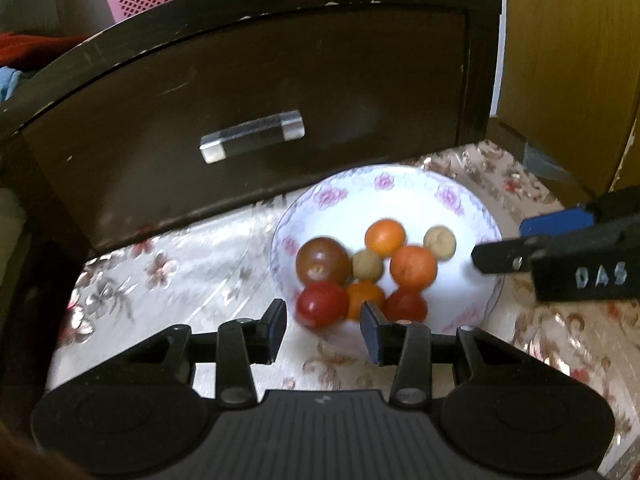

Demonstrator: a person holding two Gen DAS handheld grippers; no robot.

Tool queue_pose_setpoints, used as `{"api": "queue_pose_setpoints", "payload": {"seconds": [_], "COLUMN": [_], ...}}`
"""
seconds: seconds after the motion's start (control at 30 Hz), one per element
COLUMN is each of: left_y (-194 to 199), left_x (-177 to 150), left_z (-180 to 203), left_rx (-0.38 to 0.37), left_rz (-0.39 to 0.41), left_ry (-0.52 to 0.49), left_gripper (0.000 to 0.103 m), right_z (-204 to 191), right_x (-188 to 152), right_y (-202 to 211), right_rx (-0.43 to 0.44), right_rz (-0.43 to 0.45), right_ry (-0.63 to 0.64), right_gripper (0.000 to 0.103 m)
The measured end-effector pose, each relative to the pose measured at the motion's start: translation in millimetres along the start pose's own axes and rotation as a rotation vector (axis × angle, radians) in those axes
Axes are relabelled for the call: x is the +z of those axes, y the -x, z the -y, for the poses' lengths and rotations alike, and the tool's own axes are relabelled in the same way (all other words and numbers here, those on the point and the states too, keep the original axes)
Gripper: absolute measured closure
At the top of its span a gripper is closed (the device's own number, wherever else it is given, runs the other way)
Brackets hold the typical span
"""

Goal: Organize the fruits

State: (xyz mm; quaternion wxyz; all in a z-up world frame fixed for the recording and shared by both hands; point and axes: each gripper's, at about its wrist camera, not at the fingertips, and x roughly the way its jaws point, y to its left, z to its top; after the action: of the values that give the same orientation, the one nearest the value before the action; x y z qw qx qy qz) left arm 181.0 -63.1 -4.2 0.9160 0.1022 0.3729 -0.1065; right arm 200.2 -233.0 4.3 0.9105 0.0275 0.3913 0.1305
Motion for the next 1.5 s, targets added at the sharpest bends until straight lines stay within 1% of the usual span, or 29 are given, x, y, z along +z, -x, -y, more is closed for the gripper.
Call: {"api": "queue_pose_setpoints", "payload": {"seconds": [0.23, 0.27, 0.3, 0.4, 0.5, 0.63, 0.8, 0.93, 1.1, 1.17, 1.37, 1.5], "left_y": [12.0, 13.6, 15.0, 21.1, 25.5, 30.2, 38.0, 48.8, 61.9, 67.8, 79.8, 86.2], "left_x": [-15.4, -16.4, -17.1, -21.5, -25.9, -32.1, -42.0, -50.5, -59.0, -62.7, -71.3, -76.5], "left_z": [-5.3, -5.4, -5.4, -3.4, -3.2, -4.9, -1.7, 1.4, 4.2, 3.3, -1.8, 0.2], "left_rx": [0.015, 0.016, 0.02, 0.046, 0.054, 0.051, 0.08, 0.082, 0.128, 0.14, 0.123, 0.136], "left_rz": [-0.011, -0.011, -0.01, 0.0, 0.001, -0.011, -0.02, -0.02, -0.017, -0.011, -0.012, -0.01], "left_ry": [0.027, 0.034, 0.038, 0.035, 0.038, 0.068, 0.073, 0.085, 0.076, 0.083, 0.139, 0.137], "left_gripper": [0.053, 0.05, 0.045, 0.037, 0.033, 0.029, 0.016, 0.01, 0.001, 0.0, 0.0, 0.0], "right_z": [-1.5, -2.2, -3.0, -6.0, -9.6, -15.8, -23.2, -27.8, -32.0, -32.0, -34.6, -40.9], "right_x": [-5.9, -6.9, -8.1, -12.7, -18.7, -25.4, -34.0, -43.8, -56.3, -60.3, -72.0, -78.5], "right_y": [9.8, 10.6, 11.6, 14.9, 18.0, 22.4, 31.1, 37.6, 49.4, 55.6, 68.3, 73.3], "right_rx": [0.003, 0.003, 0.003, 0.002, 0.004, 0.008, 0.01, 0.011, 0.004, 0.0, -0.005, -0.002], "right_rz": [-0.001, -0.002, -0.003, -0.01, -0.021, -0.03, -0.032, -0.043, -0.049, -0.045, -0.047, -0.051], "right_ry": [-0.001, -0.001, -0.001, 0.001, 0.005, 0.006, 0.0, -0.008, -0.013, -0.02, -0.03, -0.024], "right_gripper": [0.055, 0.055, 0.055, 0.055, 0.055, 0.055, 0.054, 0.054, 0.054, 0.053, 0.052, 0.051]}}
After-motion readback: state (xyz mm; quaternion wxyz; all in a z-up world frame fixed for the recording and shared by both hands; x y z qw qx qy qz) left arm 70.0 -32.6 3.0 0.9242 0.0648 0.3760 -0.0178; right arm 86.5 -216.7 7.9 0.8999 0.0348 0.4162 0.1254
